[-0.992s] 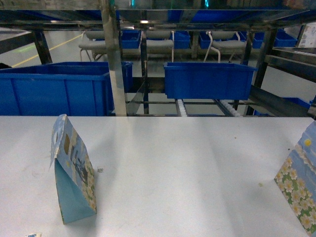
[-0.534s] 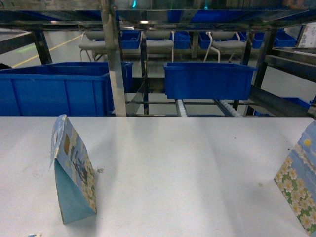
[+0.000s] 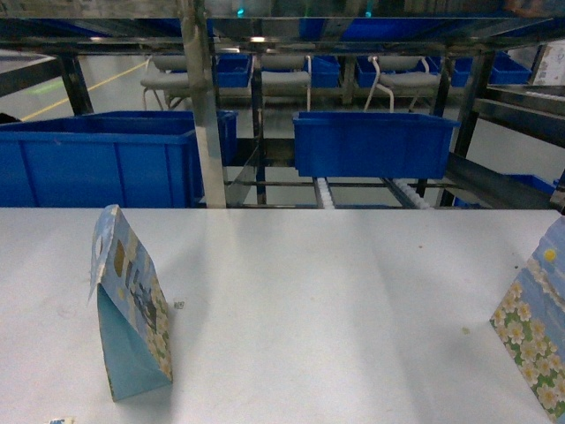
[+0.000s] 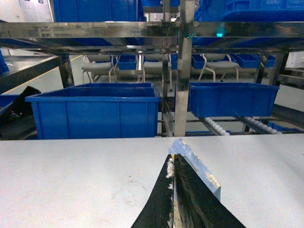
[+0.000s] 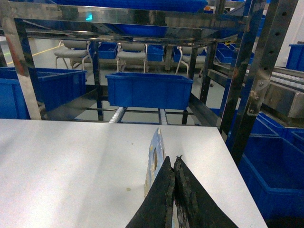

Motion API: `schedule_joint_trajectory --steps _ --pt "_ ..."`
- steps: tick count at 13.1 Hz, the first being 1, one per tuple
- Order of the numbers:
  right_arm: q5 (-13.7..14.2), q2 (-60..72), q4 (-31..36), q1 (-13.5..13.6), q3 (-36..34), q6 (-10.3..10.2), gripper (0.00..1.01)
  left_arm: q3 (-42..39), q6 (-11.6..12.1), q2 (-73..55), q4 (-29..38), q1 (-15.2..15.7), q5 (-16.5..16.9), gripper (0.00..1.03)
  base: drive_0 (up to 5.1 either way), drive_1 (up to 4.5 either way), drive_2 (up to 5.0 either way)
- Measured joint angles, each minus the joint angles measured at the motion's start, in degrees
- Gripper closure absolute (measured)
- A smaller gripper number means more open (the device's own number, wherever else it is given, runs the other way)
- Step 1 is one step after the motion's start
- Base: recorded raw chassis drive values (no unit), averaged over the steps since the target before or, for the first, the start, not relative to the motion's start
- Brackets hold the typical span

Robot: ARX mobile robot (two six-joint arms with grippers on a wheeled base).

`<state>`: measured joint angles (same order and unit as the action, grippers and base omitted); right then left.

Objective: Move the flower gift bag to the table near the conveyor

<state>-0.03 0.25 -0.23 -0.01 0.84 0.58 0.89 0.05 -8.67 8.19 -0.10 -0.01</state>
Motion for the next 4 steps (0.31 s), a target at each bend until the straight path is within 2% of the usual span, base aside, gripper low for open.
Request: schedule_joint_trajectory --steps 1,2,4 --pt "0.0 0.0 0.0 0.0 0.0 0.0 0.92 0.0 -0.1 6.1 -8.7 0.0 0.1 1.0 0.0 0.0 0.0" --pt "0.0 0.0 0.0 0.0 0.0 0.0 0.79 0.2 0.0 8.0 -7.3 0.0 0.0 0.88 0.0 0.0 0.0" --pt "0.0 0.0 0.0 0.0 0.0 0.0 0.55 0.0 0.0 8.1 -8.7 0.0 0.0 0.64 0.0 0.0 0.0"
